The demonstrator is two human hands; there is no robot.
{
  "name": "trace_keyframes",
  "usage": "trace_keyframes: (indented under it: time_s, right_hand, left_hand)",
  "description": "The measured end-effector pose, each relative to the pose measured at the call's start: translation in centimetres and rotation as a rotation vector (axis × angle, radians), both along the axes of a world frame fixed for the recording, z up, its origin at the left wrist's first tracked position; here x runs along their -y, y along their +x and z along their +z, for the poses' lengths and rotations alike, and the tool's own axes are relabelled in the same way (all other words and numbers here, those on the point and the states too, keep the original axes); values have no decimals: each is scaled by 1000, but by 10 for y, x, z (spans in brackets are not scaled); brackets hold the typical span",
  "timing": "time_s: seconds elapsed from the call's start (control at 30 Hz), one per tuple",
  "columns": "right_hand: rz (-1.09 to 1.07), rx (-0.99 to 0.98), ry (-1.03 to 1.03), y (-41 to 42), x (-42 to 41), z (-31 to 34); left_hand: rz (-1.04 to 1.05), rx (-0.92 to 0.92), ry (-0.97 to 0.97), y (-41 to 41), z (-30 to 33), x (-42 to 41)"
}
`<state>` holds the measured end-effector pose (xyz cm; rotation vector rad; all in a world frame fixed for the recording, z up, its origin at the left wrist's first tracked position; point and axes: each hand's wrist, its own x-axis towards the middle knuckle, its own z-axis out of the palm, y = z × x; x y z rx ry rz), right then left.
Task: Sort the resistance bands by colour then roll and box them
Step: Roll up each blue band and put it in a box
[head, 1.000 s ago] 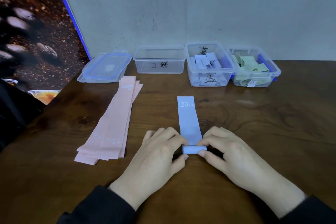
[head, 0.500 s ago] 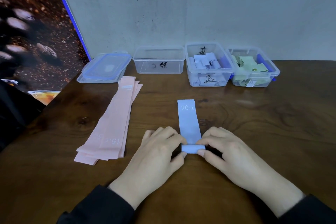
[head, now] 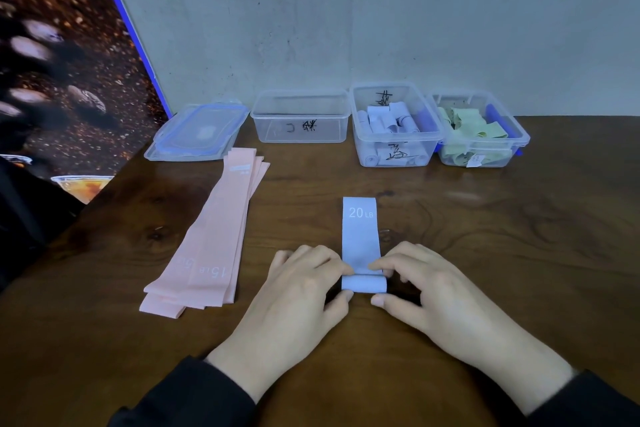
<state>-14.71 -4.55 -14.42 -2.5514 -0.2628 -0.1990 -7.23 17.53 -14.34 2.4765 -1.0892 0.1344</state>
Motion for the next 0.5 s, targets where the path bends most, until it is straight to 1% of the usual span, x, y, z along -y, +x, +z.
trace_keyframes:
  time_s: [0.5]
  right_hand:
    - [-2,-7,-17,0,0,2]
  left_hand:
    - [-4,-15,-3,-1,1,0]
